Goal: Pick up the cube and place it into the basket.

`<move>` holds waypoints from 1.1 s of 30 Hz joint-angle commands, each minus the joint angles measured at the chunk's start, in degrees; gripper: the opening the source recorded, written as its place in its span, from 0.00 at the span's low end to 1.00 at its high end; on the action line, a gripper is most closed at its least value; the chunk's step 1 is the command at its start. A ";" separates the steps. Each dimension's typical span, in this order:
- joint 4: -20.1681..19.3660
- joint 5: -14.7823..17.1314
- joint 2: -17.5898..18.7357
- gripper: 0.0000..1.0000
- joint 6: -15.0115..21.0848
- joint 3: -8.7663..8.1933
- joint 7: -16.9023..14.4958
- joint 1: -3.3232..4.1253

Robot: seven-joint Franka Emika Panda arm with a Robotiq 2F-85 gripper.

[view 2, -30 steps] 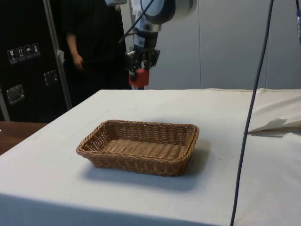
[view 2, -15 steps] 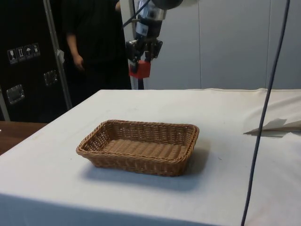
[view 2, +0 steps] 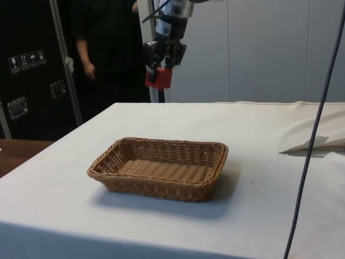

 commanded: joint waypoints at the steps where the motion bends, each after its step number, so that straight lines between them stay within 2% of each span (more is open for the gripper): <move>1: -0.57 -1.55 -0.29 0.02 0.40 0.40 1.83 -0.11; 7: -1.83 -1.78 -1.20 0.02 0.69 2.75 3.32 -0.23; 8: -2.18 -1.78 -1.49 0.02 0.74 3.61 3.84 -0.23; 9: -1.83 0.00 -1.43 0.02 0.11 3.67 2.23 0.00; 10: -2.29 -1.83 -1.60 0.02 0.74 4.01 4.07 -0.29; 18: -3.38 -1.89 -2.23 0.02 0.97 7.56 6.36 -0.34; 19: -3.04 0.00 -2.18 0.02 0.23 7.68 4.70 0.00; 20: -3.44 -1.89 -2.23 0.02 0.97 7.96 6.59 -0.34; 24: -3.38 -1.95 -1.89 0.02 1.15 10.03 7.79 -0.34; 26: -3.32 -1.95 -1.66 0.02 1.32 10.83 8.14 -0.34; 27: -3.15 0.00 -2.01 0.02 0.29 10.71 6.42 0.00; 28: -3.32 -1.95 -1.55 0.02 1.38 11.23 8.31 -0.40; 33: -3.15 -2.35 -0.34 0.02 2.46 13.46 9.74 -0.40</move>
